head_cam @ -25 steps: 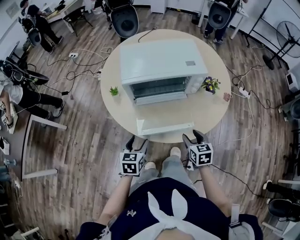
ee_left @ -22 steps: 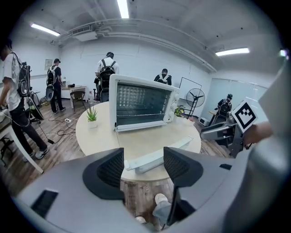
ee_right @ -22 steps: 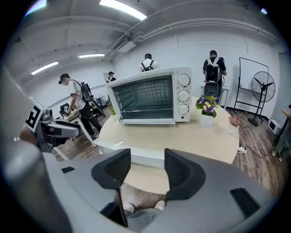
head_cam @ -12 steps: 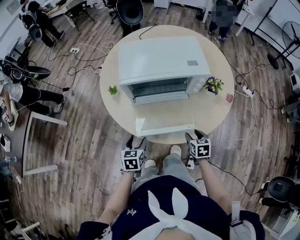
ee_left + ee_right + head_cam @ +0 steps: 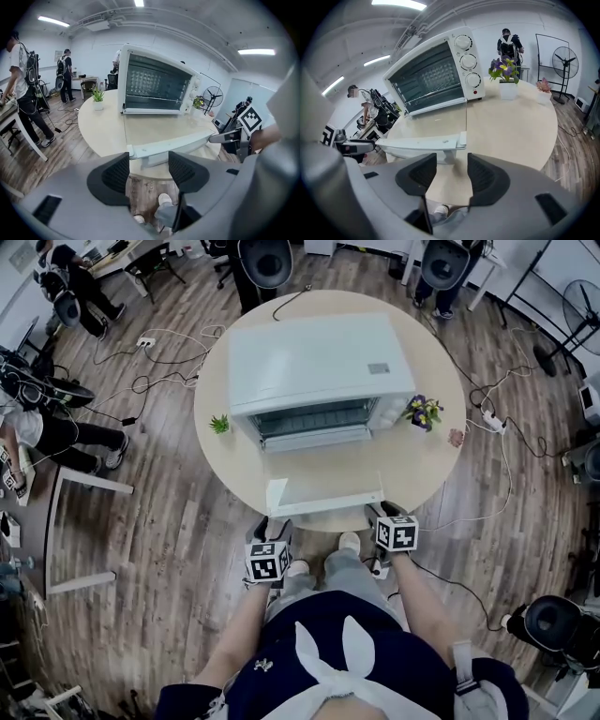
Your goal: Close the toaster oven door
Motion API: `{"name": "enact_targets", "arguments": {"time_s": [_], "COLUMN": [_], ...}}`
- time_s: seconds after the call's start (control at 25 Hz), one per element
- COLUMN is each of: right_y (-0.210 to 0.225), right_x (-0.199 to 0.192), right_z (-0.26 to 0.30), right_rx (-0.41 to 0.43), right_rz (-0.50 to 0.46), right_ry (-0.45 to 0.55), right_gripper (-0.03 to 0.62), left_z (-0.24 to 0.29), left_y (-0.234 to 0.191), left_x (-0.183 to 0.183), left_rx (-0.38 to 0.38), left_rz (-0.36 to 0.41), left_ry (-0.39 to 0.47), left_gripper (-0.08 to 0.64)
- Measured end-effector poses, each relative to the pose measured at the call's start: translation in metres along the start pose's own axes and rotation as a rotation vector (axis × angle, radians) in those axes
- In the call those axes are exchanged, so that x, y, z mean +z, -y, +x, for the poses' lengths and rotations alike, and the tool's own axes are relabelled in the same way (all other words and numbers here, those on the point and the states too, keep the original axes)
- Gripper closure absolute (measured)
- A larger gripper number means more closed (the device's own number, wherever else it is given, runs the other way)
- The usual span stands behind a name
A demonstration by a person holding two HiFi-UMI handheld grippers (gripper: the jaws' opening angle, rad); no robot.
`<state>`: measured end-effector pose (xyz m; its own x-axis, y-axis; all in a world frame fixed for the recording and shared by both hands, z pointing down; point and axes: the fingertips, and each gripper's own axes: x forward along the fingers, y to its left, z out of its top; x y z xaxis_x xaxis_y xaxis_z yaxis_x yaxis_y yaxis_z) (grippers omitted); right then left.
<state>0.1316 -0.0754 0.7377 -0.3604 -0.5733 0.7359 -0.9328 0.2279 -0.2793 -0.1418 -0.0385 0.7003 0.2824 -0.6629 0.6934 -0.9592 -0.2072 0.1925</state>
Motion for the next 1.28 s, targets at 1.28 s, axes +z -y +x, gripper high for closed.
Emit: {"name": "enact_targets", "arguments": {"time_s": [1.28], "right_y": [-0.012], "right_x": [0.025], "right_z": [-0.011], "right_rx": [0.028], "right_rz": [-0.025], "right_ry": [0.115], "right_gripper": [0.514], "left_z": [0.004], "left_y": [-0.006], "left_x": [0.010], "left_rx": [0.069], "left_rz": [-0.071], "left_ry": [0.039], "left_gripper": [0.324]}}
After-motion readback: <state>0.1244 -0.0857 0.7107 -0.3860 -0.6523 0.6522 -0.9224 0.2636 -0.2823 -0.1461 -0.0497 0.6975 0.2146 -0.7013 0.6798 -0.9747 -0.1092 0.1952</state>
